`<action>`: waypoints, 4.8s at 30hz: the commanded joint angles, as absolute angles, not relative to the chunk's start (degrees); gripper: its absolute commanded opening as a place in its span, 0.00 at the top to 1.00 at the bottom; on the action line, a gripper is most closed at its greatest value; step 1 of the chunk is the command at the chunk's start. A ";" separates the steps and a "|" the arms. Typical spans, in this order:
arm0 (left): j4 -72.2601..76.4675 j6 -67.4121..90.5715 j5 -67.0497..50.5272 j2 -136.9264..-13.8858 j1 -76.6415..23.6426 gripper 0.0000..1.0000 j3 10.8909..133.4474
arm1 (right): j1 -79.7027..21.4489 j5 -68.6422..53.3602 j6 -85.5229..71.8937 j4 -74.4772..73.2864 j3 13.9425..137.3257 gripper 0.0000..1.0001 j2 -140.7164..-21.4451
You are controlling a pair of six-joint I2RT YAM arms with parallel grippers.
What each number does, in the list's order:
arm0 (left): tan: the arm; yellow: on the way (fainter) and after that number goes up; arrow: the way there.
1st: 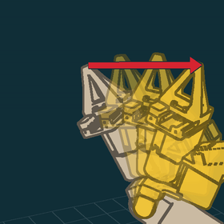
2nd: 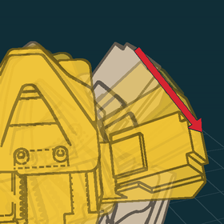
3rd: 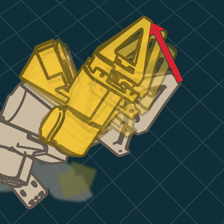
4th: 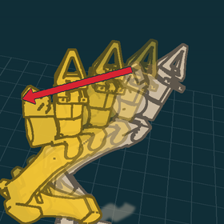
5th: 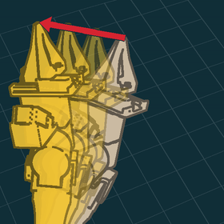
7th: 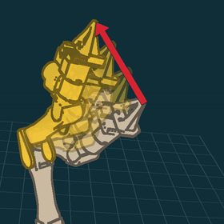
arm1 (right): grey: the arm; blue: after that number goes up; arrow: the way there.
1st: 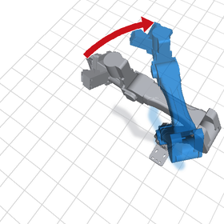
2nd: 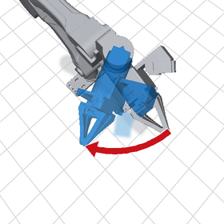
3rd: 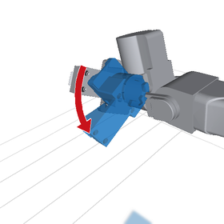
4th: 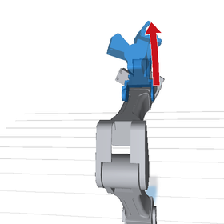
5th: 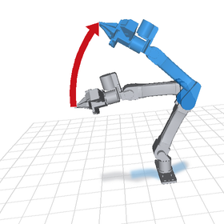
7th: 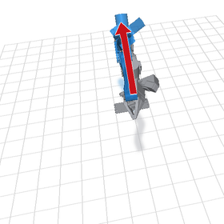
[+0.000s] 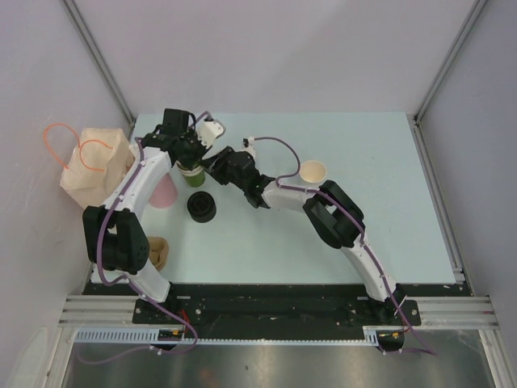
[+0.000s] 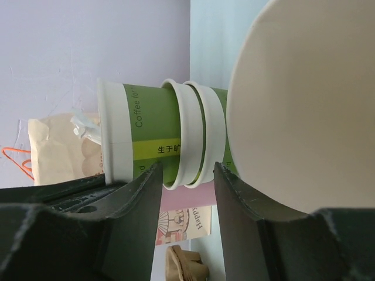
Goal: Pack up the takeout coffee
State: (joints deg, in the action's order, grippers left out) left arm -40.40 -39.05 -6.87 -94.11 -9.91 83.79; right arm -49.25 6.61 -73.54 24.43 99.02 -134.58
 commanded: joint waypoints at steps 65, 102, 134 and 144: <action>-41.92 -34.28 -5.27 -123.14 -40.08 0.92 111.89 | -0.44 -6.41 -28.03 -16.00 50.89 0.41 -50.19; -39.82 -30.77 -6.00 -74.43 -19.51 0.45 55.90 | -27.06 -4.57 -24.52 -12.48 49.66 0.32 -58.36; -31.82 -29.18 -0.18 -79.99 -21.71 1.00 55.20 | -28.12 -4.13 -23.64 -14.06 49.66 0.31 -58.19; -36.91 -27.78 -4.83 -71.11 -21.88 1.00 58.18 | -27.95 -4.22 -24.34 -14.68 49.66 0.31 -56.25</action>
State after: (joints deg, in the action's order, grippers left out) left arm -33.82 -29.39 -0.84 -75.48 -21.43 55.24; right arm -27.90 -4.36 -24.56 -15.42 49.52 -58.19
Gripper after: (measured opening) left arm 0.012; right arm 0.692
